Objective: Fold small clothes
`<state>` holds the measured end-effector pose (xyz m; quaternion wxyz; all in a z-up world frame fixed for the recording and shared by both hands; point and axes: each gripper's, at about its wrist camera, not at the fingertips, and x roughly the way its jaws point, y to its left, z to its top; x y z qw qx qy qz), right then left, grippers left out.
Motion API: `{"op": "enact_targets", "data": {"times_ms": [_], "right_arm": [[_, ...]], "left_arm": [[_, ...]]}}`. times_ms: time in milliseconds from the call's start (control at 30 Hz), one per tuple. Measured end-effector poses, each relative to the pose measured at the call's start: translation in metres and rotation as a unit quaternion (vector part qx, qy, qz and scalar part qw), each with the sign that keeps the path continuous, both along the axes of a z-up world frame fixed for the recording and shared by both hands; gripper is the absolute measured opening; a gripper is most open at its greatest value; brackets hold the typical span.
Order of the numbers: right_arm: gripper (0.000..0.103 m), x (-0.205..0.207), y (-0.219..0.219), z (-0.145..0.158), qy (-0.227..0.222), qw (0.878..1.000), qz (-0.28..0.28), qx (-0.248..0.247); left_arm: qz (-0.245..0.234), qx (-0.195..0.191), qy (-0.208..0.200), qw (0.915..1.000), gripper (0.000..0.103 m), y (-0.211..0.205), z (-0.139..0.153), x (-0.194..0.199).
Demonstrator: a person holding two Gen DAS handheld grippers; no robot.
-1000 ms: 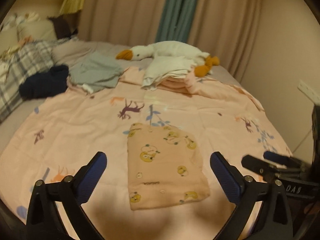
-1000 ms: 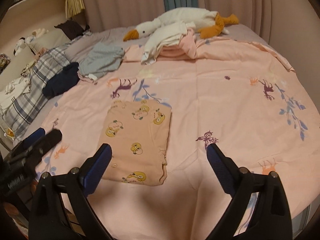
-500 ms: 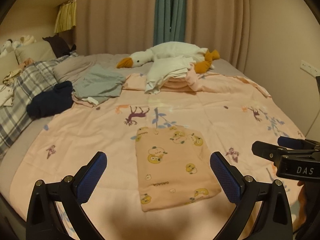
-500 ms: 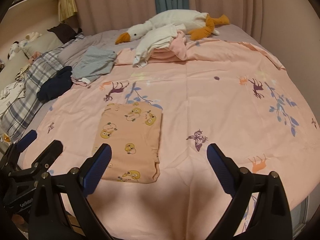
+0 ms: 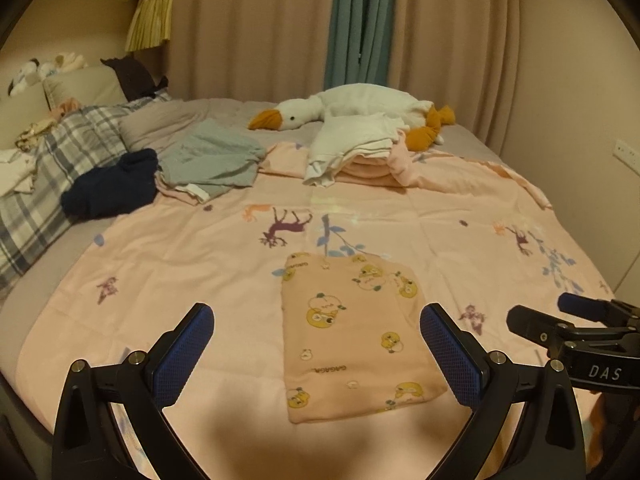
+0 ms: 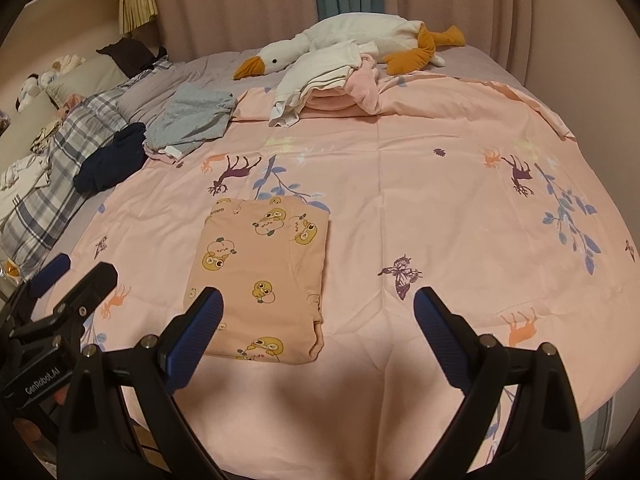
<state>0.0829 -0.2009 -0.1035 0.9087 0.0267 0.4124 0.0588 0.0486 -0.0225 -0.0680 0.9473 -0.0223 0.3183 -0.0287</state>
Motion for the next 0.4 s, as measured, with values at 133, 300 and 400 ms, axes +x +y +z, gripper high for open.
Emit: {"op": "enact_targets", "data": {"times_ms": [133,300,400], "right_arm": [[0.097,0.0007,0.0019,-0.0017,0.002,1.0,0.001,-0.008],[0.097,0.0003,0.0029,-0.0018,0.002,1.0,0.0,-0.013],[0.097,0.0009,0.0029,-0.0025,0.003,1.0,-0.001,-0.017]], "left_arm": [[0.0,0.01,-0.008,0.9999,0.102,-0.0011,0.0009,-0.0019],[-0.003,0.016,-0.016,0.9998,0.102,-0.004,0.0015,-0.0044],[-0.001,0.014,-0.011,0.9998,0.102,-0.0039,0.0013,-0.0036]]}}
